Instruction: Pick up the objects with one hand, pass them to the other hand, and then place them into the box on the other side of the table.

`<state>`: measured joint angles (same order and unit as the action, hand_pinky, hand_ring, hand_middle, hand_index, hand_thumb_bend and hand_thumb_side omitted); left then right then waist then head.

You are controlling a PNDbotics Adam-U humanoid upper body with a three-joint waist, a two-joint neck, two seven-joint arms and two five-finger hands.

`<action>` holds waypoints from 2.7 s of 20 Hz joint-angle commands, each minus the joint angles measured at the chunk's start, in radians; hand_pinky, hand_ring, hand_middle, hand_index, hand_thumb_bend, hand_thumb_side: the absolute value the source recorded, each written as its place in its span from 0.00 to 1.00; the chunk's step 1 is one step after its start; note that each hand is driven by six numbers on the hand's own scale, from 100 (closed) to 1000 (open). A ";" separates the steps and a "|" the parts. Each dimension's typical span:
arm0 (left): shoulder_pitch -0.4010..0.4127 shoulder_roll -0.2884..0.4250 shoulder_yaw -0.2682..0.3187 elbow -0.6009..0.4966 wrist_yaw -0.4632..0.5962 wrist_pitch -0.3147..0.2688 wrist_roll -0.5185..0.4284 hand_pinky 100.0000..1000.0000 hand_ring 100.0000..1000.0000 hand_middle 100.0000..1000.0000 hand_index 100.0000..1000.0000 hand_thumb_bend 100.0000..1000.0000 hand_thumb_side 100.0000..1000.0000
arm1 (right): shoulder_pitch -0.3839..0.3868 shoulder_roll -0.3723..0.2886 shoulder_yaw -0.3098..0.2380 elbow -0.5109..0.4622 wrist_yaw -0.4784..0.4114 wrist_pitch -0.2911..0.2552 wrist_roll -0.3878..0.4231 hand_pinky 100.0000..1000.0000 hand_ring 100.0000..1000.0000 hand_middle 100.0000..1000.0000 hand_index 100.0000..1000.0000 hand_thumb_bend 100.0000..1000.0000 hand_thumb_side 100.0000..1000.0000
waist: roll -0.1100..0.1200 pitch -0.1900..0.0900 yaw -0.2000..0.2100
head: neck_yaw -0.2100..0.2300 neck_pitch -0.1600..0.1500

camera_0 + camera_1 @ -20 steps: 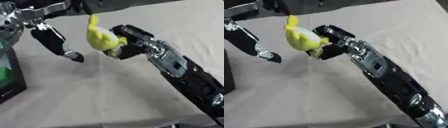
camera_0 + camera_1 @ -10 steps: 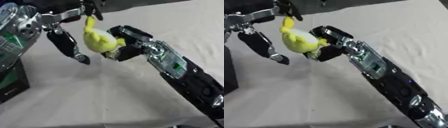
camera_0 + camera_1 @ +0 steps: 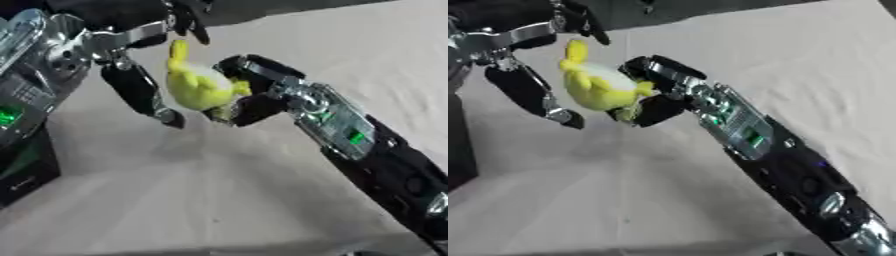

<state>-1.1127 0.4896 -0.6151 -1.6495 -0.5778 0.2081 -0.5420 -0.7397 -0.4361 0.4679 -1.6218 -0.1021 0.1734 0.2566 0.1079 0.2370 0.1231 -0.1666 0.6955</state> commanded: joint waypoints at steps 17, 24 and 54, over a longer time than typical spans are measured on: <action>-0.009 -0.022 -0.013 0.056 -0.013 -0.035 -0.017 0.79 0.77 0.73 0.75 0.62 0.07 | -0.025 -0.008 0.002 -0.042 -0.007 0.029 0.037 0.74 0.59 0.37 0.40 0.12 0.00 | 0.005 -0.027 -0.008 | 0.013 0.018; -0.010 -0.031 -0.016 0.054 0.043 -0.016 0.055 0.75 0.67 0.60 0.69 0.42 0.12 | -0.023 -0.011 0.004 -0.047 -0.014 0.035 0.039 0.74 0.59 0.36 0.40 0.14 0.00 | 0.006 -0.025 -0.011 | 0.011 0.023; 0.013 -0.054 -0.029 0.142 0.333 0.068 0.094 0.69 0.41 0.32 0.39 0.60 0.00 | -0.011 -0.024 0.008 -0.060 -0.004 0.051 0.061 0.72 0.58 0.37 0.44 0.22 0.00 | 0.005 -0.020 -0.018 | 0.003 0.014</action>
<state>-1.0896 0.4296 -0.6507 -1.5091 -0.2722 0.2629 -0.4540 -0.7301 -0.4482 0.4834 -1.6461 -0.1089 0.2263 0.3151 0.1079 0.2370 0.1047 -0.1616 0.7187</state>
